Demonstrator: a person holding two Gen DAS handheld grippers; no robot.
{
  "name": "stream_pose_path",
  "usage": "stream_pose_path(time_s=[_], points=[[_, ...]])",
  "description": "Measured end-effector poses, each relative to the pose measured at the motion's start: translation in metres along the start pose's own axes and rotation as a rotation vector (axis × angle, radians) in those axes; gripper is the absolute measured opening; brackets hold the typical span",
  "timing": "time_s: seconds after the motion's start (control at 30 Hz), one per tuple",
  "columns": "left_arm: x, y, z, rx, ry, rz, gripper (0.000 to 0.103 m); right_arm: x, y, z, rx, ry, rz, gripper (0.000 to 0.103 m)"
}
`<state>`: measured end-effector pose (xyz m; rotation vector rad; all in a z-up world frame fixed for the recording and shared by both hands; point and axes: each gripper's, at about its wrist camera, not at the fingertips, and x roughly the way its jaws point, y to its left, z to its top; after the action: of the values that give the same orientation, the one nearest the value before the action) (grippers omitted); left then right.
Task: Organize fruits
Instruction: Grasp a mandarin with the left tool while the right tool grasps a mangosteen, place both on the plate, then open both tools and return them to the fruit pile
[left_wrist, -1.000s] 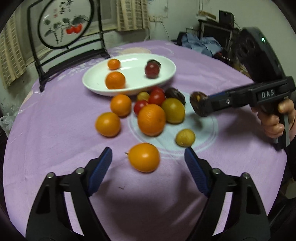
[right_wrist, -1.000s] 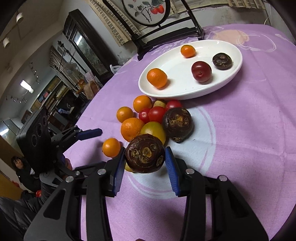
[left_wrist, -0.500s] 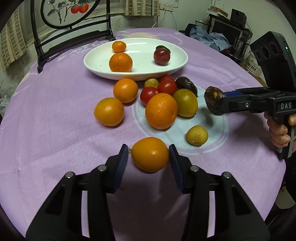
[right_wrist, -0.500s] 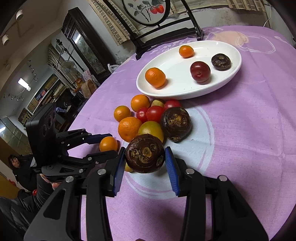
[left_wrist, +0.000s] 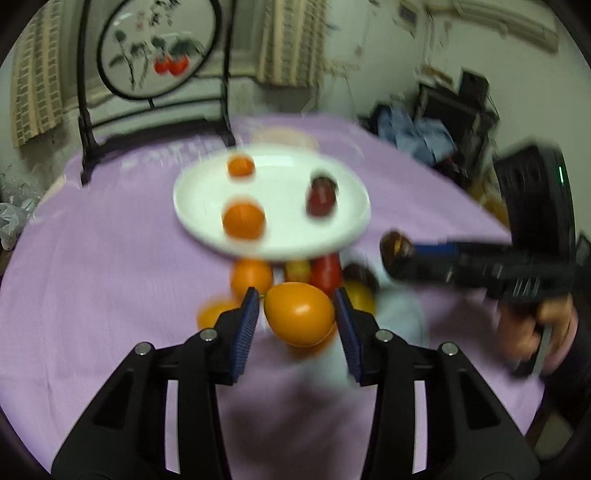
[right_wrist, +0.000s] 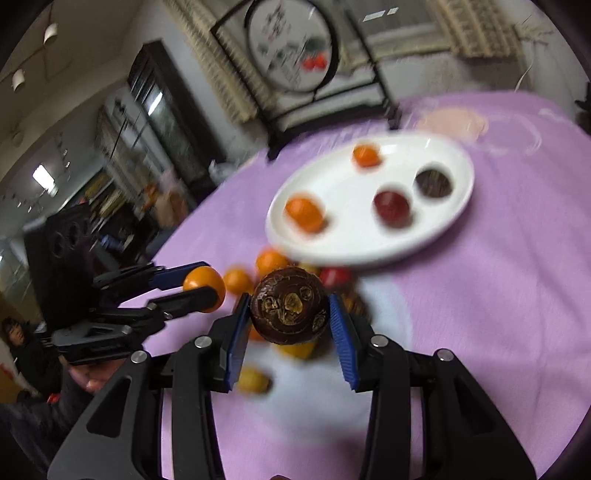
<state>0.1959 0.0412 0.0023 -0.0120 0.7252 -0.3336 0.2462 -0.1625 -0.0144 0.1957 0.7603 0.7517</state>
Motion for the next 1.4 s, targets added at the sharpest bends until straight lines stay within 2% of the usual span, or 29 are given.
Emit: stream_pose_path(time_s=[0.07,0.2,0.27,0.3,0.33,0.53,0.57,0.63,0.67,0.7,0.73,0.87,0.97,1.17,1.4], points=[[0.009,0.005,0.025,-0.029,-0.024,0.025,0.042,0.009,-0.002,0.015,-0.027,-0.039,-0.069,0.043],[0.044,0.028,0.074,-0.088,-0.039,0.121,0.041,0.036,-0.002,0.031,-0.093,-0.033,-0.135,0.043],[0.06,0.041,0.084,-0.128,-0.028,0.148,0.04,0.053,-0.002,0.035,-0.119,-0.008,-0.149,0.043],[0.071,0.048,0.089,-0.15,-0.014,0.154,0.032,0.06,-0.004,0.037,-0.123,0.004,-0.153,0.043],[0.079,0.054,0.092,-0.164,0.004,0.154,0.03,0.065,-0.004,0.038,-0.124,0.014,-0.162,0.043],[0.105,0.066,0.093,-0.182,0.068,0.162,0.03,0.081,-0.01,0.042,-0.114,0.044,-0.159,0.043],[0.105,0.067,0.092,-0.182,0.073,0.161,0.03,0.079,-0.01,0.041,-0.107,0.045,-0.149,0.046],[0.099,0.069,0.089,-0.192,0.068,0.165,0.043,0.071,-0.009,0.043,-0.099,0.034,-0.15,0.05],[0.093,0.07,0.089,-0.198,0.053,0.174,0.06,0.064,-0.008,0.043,-0.098,0.025,-0.141,0.05],[0.086,0.072,0.088,-0.206,0.028,0.194,0.073,0.059,-0.007,0.044,-0.099,0.016,-0.138,0.05],[0.08,0.072,0.087,-0.21,0.012,0.205,0.076,0.052,-0.006,0.043,-0.1,0.005,-0.137,0.05],[0.058,0.073,0.077,-0.216,-0.017,0.206,0.085,0.033,-0.008,0.036,-0.083,0.003,-0.111,0.05],[0.04,0.077,0.06,-0.215,-0.04,0.234,0.09,0.023,-0.01,0.025,-0.065,0.023,-0.081,0.05],[0.023,0.087,0.026,-0.256,-0.028,0.28,0.093,0.023,-0.015,0.0,-0.003,0.123,-0.036,0.05],[0.01,0.096,0.009,-0.307,-0.01,0.254,0.093,0.032,-0.022,-0.009,0.056,0.191,-0.006,0.051]])
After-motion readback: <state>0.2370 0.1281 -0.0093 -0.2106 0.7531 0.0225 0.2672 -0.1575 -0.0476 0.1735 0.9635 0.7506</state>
